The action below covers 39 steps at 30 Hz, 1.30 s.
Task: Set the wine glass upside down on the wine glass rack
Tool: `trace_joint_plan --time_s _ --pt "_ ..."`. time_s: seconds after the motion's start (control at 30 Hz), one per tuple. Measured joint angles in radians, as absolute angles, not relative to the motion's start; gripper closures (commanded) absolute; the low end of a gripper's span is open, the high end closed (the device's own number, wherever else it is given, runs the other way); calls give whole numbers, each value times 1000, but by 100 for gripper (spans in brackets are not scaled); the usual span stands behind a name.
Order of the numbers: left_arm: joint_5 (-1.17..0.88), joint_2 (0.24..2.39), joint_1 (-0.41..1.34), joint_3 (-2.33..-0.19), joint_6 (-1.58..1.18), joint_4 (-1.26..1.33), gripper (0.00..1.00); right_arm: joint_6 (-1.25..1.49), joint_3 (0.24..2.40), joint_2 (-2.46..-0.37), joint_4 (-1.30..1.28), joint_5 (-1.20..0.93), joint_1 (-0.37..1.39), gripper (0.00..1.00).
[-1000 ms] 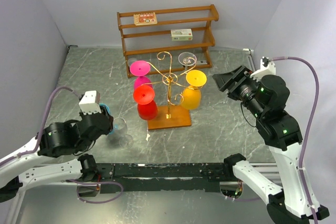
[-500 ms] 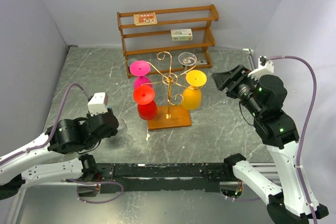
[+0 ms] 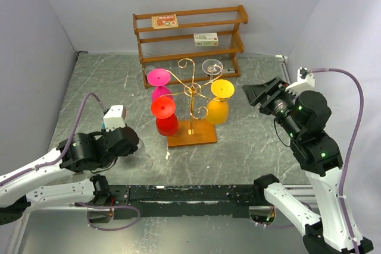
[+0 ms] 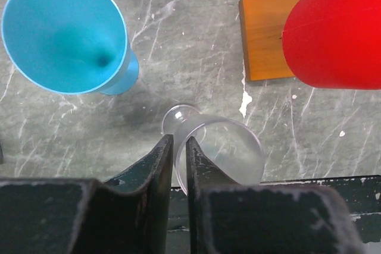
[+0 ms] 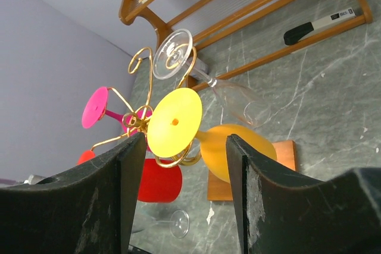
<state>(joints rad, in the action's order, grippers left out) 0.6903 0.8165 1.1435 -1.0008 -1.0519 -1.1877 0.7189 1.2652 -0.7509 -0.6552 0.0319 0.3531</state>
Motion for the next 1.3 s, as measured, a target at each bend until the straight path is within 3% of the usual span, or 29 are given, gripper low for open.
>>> trace_joint_plan --time_s 0.13,0.9,1.3 --pt "686 797 1143 -995 -1052 -1198 93 730 1264 -746 -655 26 353 44" --pt "416 812 1143 -1105 -757 -1065 93 784 1232 -676 -665 53 353 45" --pt "162 904 1143 -1147 -619 -747 93 810 1170 -655 -610 51 353 43"
